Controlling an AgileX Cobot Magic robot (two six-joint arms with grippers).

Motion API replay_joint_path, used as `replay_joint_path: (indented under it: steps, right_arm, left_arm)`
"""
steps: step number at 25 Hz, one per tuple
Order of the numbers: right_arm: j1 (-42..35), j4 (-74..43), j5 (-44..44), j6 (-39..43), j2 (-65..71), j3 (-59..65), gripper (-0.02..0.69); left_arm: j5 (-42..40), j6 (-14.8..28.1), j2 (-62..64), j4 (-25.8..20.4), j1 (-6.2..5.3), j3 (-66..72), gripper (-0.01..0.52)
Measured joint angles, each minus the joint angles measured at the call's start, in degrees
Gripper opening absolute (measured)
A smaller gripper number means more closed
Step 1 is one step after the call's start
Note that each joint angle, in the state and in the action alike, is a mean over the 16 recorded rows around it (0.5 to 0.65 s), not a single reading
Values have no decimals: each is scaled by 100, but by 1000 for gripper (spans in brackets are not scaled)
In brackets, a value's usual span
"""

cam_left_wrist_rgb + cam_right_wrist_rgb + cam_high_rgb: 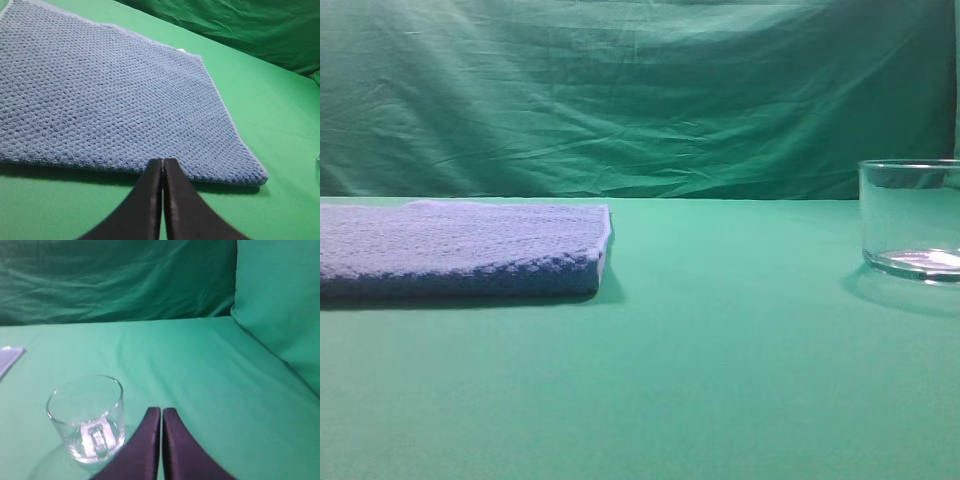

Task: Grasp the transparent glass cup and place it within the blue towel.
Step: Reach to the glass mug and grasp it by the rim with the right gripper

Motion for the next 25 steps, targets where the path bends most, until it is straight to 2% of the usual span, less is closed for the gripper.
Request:
replay_joint_path:
  steps: [7,21,25]
  right_arm:
    - [124,221,740,-388,984,-874,0]
    - [240,222,2771,-1188,4049,-2598,0]
    - [312,206,3283,-1454,4844,-3056,25]
  left_arm:
    - [0,0,0,0,0,0,0]
    - [0,0,0,0,0,0,0]
    - [0,0,0,0,0,0,0]
